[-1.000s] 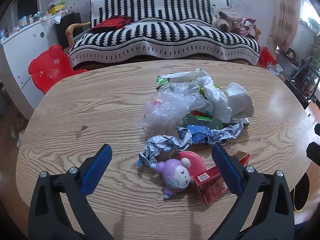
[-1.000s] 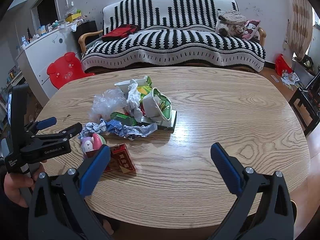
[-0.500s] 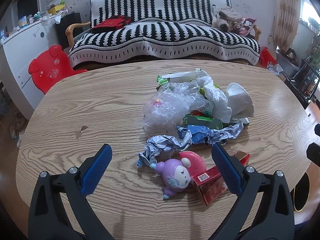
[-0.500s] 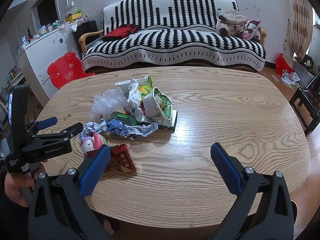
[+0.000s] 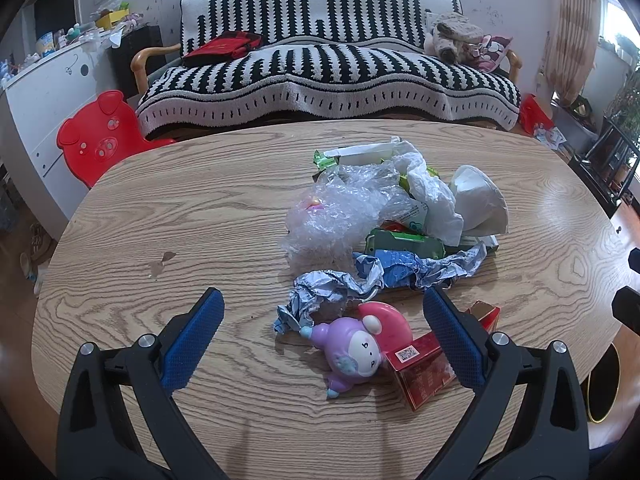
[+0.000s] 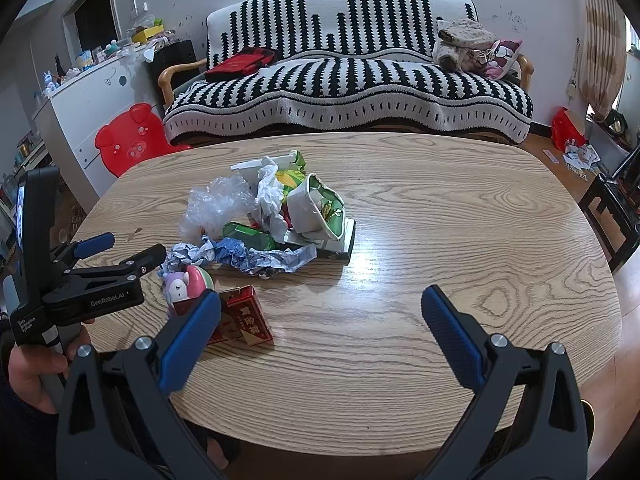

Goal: Collect trash

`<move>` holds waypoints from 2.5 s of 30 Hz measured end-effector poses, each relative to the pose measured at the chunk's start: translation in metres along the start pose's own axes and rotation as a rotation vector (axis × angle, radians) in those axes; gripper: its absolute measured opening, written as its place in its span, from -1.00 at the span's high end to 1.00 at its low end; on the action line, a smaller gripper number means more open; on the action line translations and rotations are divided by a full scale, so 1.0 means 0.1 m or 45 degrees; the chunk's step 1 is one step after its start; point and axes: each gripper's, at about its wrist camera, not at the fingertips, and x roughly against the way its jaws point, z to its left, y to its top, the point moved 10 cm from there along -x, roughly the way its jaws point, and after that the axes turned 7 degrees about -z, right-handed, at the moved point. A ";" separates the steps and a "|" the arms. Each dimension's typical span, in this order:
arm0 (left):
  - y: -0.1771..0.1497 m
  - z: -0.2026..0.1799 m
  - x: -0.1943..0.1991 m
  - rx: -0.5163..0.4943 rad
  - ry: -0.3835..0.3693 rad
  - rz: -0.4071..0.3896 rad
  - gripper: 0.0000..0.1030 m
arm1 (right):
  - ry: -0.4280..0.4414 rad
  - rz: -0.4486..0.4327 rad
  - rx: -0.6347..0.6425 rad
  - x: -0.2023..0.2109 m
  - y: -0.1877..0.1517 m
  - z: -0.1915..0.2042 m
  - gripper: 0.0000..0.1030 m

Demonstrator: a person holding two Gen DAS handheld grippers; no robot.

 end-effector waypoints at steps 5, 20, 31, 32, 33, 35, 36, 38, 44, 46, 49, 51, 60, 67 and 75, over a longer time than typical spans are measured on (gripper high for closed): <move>0.00 0.00 0.00 -0.002 0.000 -0.001 -0.88 | -0.001 -0.002 0.001 0.00 0.00 0.00 -0.89; -0.01 -0.01 -0.02 -0.003 -0.002 0.002 -0.88 | -0.002 0.001 0.002 0.00 -0.01 0.00 -0.89; -0.02 -0.01 -0.02 0.002 -0.008 0.004 -0.88 | -0.003 0.010 0.008 -0.03 -0.02 0.02 -0.89; -0.02 0.00 -0.03 0.010 -0.009 0.003 -0.88 | -0.003 0.014 0.007 -0.04 -0.02 0.02 -0.89; -0.02 0.02 -0.03 0.031 -0.013 0.001 -0.88 | 0.000 0.020 0.005 -0.07 -0.02 0.02 -0.89; -0.02 0.05 -0.05 0.059 -0.033 0.009 -0.88 | -0.006 0.031 0.007 -0.14 -0.01 0.01 -0.89; -0.03 0.07 -0.07 0.076 -0.043 0.014 -0.88 | -0.010 0.039 0.006 -0.20 0.01 -0.01 -0.89; -0.02 0.09 -0.13 0.075 -0.053 0.027 -0.88 | -0.017 0.054 -0.001 -0.33 0.05 -0.05 -0.89; 0.14 -0.02 -0.46 -0.053 -0.086 0.091 -0.88 | -0.030 0.133 -0.043 -0.98 0.22 -0.20 -0.89; 0.13 -0.05 -0.68 -0.037 -0.113 0.155 -0.88 | -0.003 0.160 -0.095 -1.20 0.24 -0.22 -0.89; 0.18 0.01 -0.91 -0.014 -0.098 0.171 -0.88 | 0.081 0.228 -0.199 -1.52 0.21 -0.21 -0.89; 0.23 0.03 -1.04 -0.044 -0.083 0.157 -0.87 | 0.099 0.260 -0.238 -1.67 0.16 -0.20 -0.87; 0.23 0.00 -1.13 -0.032 -0.162 0.194 0.56 | 0.129 0.264 -0.206 -1.70 0.24 -0.05 0.59; 0.46 0.08 -0.81 -0.001 -0.149 0.059 0.70 | 0.102 0.128 -0.129 -1.34 0.45 0.02 0.93; 0.61 0.14 -0.46 0.064 -0.186 -0.041 0.72 | 0.136 0.125 -0.123 -1.13 0.49 -0.02 0.98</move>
